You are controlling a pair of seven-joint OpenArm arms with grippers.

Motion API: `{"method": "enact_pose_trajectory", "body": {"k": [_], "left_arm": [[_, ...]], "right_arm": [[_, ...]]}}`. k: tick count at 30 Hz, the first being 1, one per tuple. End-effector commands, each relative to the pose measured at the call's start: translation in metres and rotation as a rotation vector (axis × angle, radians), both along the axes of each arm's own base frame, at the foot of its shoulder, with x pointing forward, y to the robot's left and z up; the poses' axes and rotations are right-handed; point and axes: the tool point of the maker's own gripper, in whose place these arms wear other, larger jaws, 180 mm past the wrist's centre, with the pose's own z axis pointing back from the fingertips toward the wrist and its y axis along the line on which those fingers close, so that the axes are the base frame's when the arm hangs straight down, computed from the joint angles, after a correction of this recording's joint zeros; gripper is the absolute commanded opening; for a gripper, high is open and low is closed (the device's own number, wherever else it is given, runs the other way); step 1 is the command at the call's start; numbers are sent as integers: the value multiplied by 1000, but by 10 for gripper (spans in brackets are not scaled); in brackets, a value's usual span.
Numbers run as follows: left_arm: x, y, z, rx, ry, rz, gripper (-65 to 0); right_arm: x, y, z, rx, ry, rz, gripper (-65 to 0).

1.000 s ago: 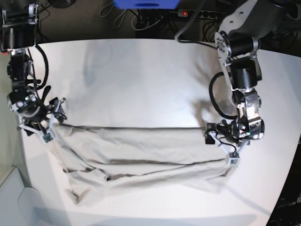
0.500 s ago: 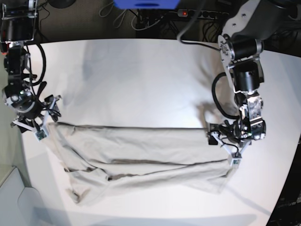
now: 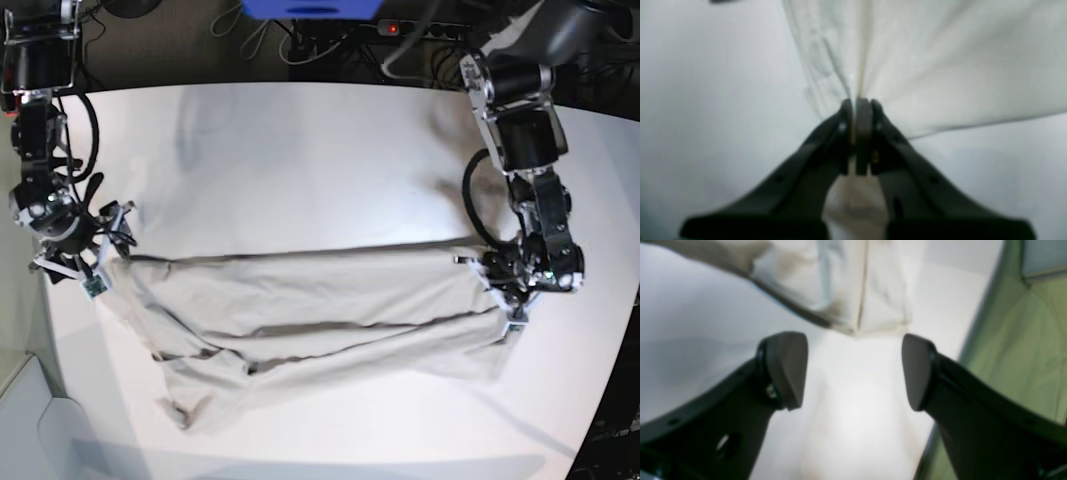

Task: Layout the t-shirt on the table in an organized manner, then fold the t-shirt properly
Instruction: 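Release the folded edge with both grippers and regrasp the fold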

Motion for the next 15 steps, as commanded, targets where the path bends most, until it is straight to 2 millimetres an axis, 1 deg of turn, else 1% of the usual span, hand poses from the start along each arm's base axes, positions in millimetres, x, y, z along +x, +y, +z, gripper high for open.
{"method": "enact_pose_trajectory", "body": {"k": [1,3,5,6,8,10,12,14,15], "left_arm": [[14,7,29,29,-79,5,-647],[-1,13,39,72,-68,9,-647],[-13,20,51,118,-67,14,-647],[-20,28,58,156,-60,-3,-647],[-29,34,65,213,-45,-63,-647],[-31,40,72,263,-49,-118,-647],[-32,48,78,300,-49,-144,-647],[-36,55,78,318,-38,-154,-647],[-40,59,76,314,-33,-141,-647]], "right_arm": [[10,5,13,2,-46,29,-206],[12,18,11,1,-38,67,-206],[10,28,6,-2,-22,96,-206],[9,34,3,-2,-14,114,-206],[6,43,-2,-2,1,143,-206],[4,52,-6,-3,12,170,-206],[3,57,-8,-3,19,185,-206],[11,62,-3,-5,3,199,-206],[11,66,-6,-7,12,210,-206]]}}
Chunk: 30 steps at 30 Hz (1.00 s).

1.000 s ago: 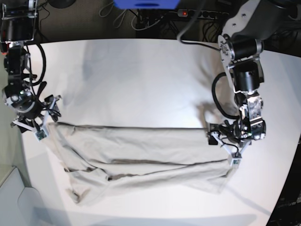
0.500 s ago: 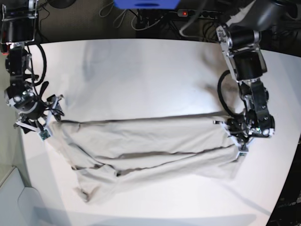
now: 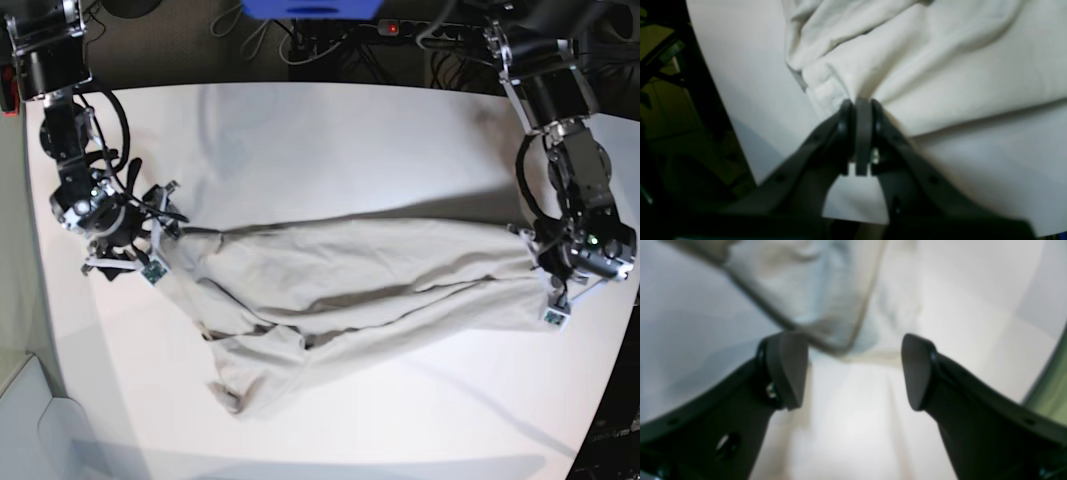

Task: Layout the t-shirt on the table in an organized manner, then fold the t-shirt properly
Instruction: 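Release the folded edge with both grippers and regrasp the fold, then pull the folded shirt taut between both grippers and lay it down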

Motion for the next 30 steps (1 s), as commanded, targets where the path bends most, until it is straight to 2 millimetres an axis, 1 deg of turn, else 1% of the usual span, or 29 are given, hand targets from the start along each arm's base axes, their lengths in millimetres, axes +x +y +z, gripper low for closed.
{"method": "enact_pose_trajectory", "body": {"k": [1,3,5,8,10,12,14,15,16,17,19,20,21,22,24,25,26,27,28,30], "left_arm": [[2,11,12,22,-27,15,-647],[-3,17,11,12,-28,41,-647],[-5,20,10,11,-27,52,-647],[-10,22,6,14,-13,55,-647],[-10,21,6,12,-12,55,-647],[-10,22,6,15,-13,56,-647],[-9,21,7,12,-17,55,-647],[-9,21,7,12,-17,55,-647],[-8,21,7,12,-18,55,-647],[-7,22,9,14,-23,55,-647],[-6,21,9,11,-25,54,-647],[-4,22,12,14,-33,55,-647],[-2,26,18,25,-45,58,-647],[-2,27,21,32,-53,57,-647],[2,28,33,46,-89,54,-647],[4,28,40,55,-109,52,-647],[5,28,47,65,-131,50,-647],[7,27,57,77,-162,46,-647],[8,26,67,89,-190,43,-647],[9,25,83,112,-238,36,-647]], "right_arm": [[11,2,9,2,-32,18,-206],[14,5,0,-9,-4,32,-206],[13,6,-13,-22,36,41,-206],[15,9,-20,-36,59,58,-208],[12,16,-24,-43,70,82,-212],[8,21,-28,-53,83,110,-243],[3,25,-32,-63,99,126,-311],[0,26,-35,-68,108,134,-360],[-3,26,-38,-74,117,141,-415],[-5,22,-39,-88,124,142,-479],[-12,13,-44,-109,143,144,-622],[-15,11,-45,-115,151,143,-650],[-19,2,-46,-140,166,136,-650],[-20,-7,-44,-167,173,131,-646],[-23,-9,-36,-190,184,185,-650],[-24,-7,-28,-199,183,225,-650],[-27,-11,-21,-210,181,244,-650],[-30,-15,-9,-221,170,264,-650],[-29,-15,8,-225,132,276,-650],[-19,-17,49,-233,15,250,-650]]}}
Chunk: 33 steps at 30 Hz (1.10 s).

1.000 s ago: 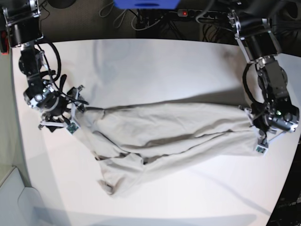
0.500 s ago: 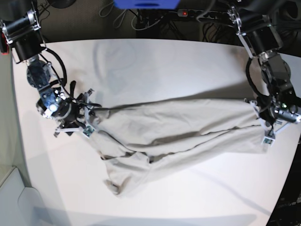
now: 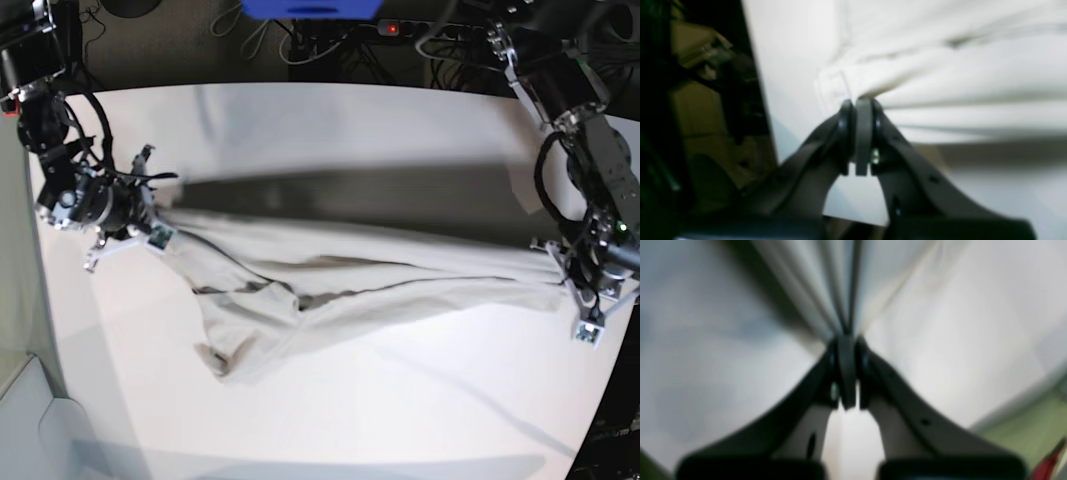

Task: Layout the t-shirt on the table in an organized manner, then fold the t-shirt properly
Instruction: 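Pull the folded shirt taut between both grippers and lay it down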

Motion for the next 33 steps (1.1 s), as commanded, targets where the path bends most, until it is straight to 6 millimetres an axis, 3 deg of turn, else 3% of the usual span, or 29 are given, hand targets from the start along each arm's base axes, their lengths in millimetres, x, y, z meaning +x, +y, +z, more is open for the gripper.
{"method": "enact_pose_trajectory", "body": {"k": [1,5,8,9,13,17,20,23,25,33], "left_arm": [[3,11,23,54,-53,23,-647],[4,7,45,80,-121,16,-647],[9,7,50,75,-135,17,-647],[9,7,49,74,-132,19,-647],[11,1,41,45,-117,15,-647],[21,-1,12,-17,-33,14,-647],[23,1,-13,-66,42,28,-647],[25,1,-24,-83,60,22,-648],[29,1,-25,-93,39,19,-648],[50,-7,-27,-146,-26,-16,-648]], "right_arm": [[23,-5,45,-9,-138,-3,-650],[34,-10,128,-36,-370,-37,-650],[52,-12,164,-26,-470,-75,-650],[56,-14,165,-27,-472,-80,-650],[58,-14,138,-25,-391,-83,-650],[58,1,104,-29,-293,-36,-650],[61,-1,75,-43,-204,-38,-650],[78,6,59,23,-171,-67,-650],[85,-1,50,36,-147,-94,-650],[127,5,73,99,-195,-127,-650]]}}
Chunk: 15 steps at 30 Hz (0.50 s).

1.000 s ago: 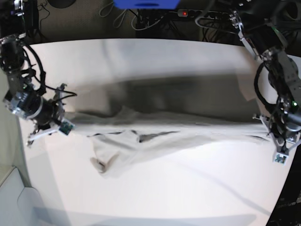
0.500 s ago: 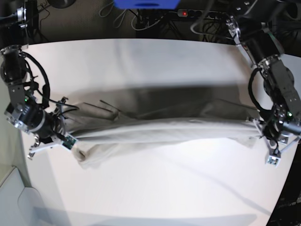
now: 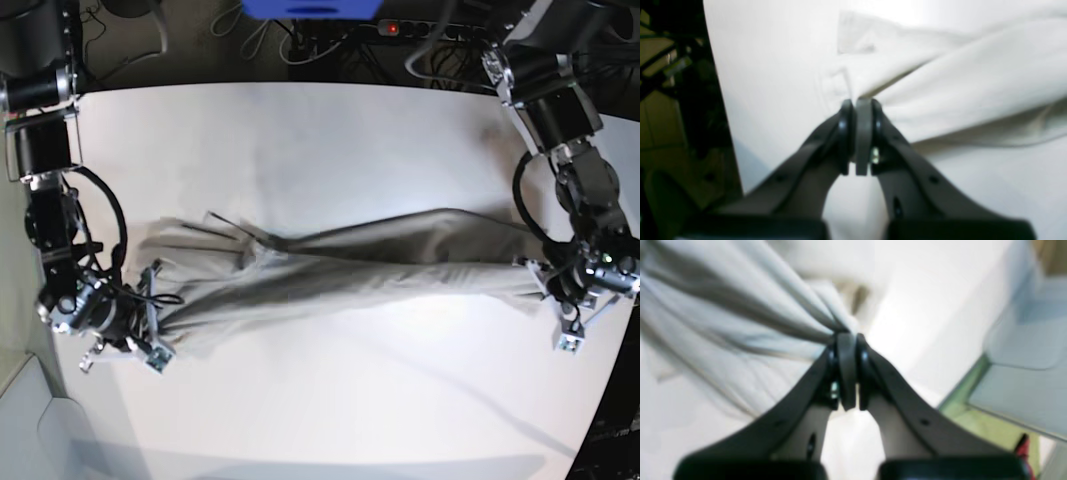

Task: Layout the t-shirt on the table in an organized manner, then fold the t-shirt properly
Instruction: 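Pull the folded shirt taut between both grippers and lay it down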

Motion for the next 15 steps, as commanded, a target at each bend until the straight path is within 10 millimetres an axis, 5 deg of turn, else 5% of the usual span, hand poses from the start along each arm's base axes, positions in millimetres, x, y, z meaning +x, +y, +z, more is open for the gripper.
{"method": "enact_pose_trajectory", "body": {"k": [1,9,12,15], "left_arm": [[13,3,16,1,-57,4,-648],[12,3,8,-14,-36,3,-623],[11,3,6,-15,-31,3,-509],[10,2,6,-12,-27,-9,-328]], "right_arm": [[12,-2,19,2,-51,-7,-650],[9,-13,6,-177,-64,-33,-501],[3,-11,3,-187,-60,-26,-447],[0,-6,2,-188,-64,-13,-414]]}}
